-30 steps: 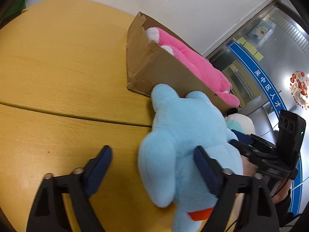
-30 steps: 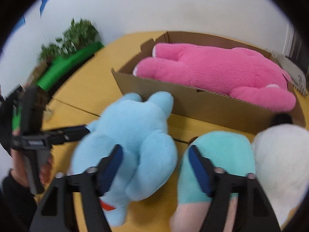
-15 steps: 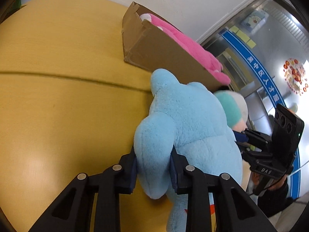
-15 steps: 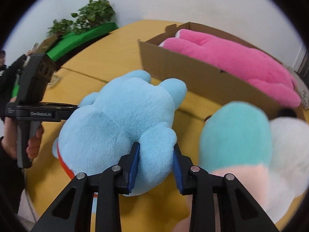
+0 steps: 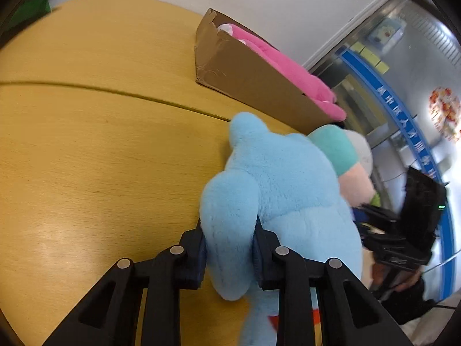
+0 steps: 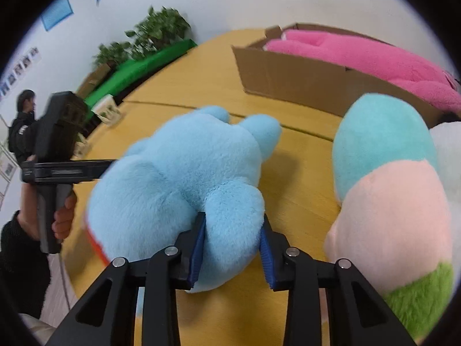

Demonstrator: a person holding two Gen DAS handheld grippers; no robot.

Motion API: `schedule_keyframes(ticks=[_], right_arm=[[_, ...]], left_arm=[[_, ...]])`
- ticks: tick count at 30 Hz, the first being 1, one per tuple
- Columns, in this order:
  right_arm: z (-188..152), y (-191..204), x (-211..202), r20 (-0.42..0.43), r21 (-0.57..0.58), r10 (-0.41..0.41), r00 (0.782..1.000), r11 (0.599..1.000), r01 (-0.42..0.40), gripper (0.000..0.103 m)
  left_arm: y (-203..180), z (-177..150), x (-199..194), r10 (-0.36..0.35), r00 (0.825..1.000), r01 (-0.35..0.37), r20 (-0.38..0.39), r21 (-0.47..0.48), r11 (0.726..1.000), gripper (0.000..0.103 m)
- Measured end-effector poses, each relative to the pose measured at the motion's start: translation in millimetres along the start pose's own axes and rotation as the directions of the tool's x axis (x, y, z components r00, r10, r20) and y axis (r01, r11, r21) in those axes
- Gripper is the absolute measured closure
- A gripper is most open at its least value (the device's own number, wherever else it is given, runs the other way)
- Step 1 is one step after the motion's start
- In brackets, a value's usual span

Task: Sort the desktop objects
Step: 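Squeeze the light-blue plush between both tools' fingers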

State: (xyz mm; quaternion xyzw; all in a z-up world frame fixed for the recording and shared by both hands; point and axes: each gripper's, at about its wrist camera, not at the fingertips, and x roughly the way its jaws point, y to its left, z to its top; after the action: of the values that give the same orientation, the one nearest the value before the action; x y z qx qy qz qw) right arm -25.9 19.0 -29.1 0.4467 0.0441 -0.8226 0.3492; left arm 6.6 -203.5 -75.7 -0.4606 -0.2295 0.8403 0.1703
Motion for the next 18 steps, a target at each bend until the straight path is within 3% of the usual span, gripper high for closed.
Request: schedule_keyframes(ticks=[8, 11, 12, 14, 17, 18], right_arm=[[-21.8, -8.2, -24.1, 0.007, 0.032, -0.011, 1.000, 0.999, 0.010, 0.070], [-32.6, -4.1, -32.5, 0.002, 0.023, 0.011, 1.000, 1.000, -0.011, 0.067], [-35.6, -3.5, -34.0, -0.001, 0.021, 0.018, 1.000, 1.000, -0.018, 0.066], [-40.8, -7.7, -31.8, -0.014, 0.034, 0.018, 1.000, 0.999, -0.017, 0.063], [-42.3, -14.9, -26.6, -0.012, 0.065, 0.014, 1.000, 0.998, -0.013, 0.062], [-42.2, -17.0, -24.9, -0.008, 0.077, 0.020, 1.000, 0.997, -0.019, 0.062]], left_arm=[[-33.7, -21.5, -4.4, 0.022, 1.000, -0.021, -0.009, 0.038, 0.999, 0.074], [-38.2, -28.7, -10.7, 0.037, 0.999, -0.037, 0.003, 0.052, 0.998, 0.062], [-37.2, -29.7, -15.2, 0.031, 0.999, -0.032, 0.016, 0.047, 0.998, 0.048], [-35.2, -31.5, -23.6, 0.021, 0.999, -0.022, 0.040, 0.037, 0.999, 0.034], [-34.2, -28.4, -26.1, 0.018, 0.999, -0.020, 0.047, 0.045, 0.999, 0.034], [-35.6, -27.1, -22.2, 0.020, 0.999, -0.022, 0.033, 0.056, 0.998, 0.039]])
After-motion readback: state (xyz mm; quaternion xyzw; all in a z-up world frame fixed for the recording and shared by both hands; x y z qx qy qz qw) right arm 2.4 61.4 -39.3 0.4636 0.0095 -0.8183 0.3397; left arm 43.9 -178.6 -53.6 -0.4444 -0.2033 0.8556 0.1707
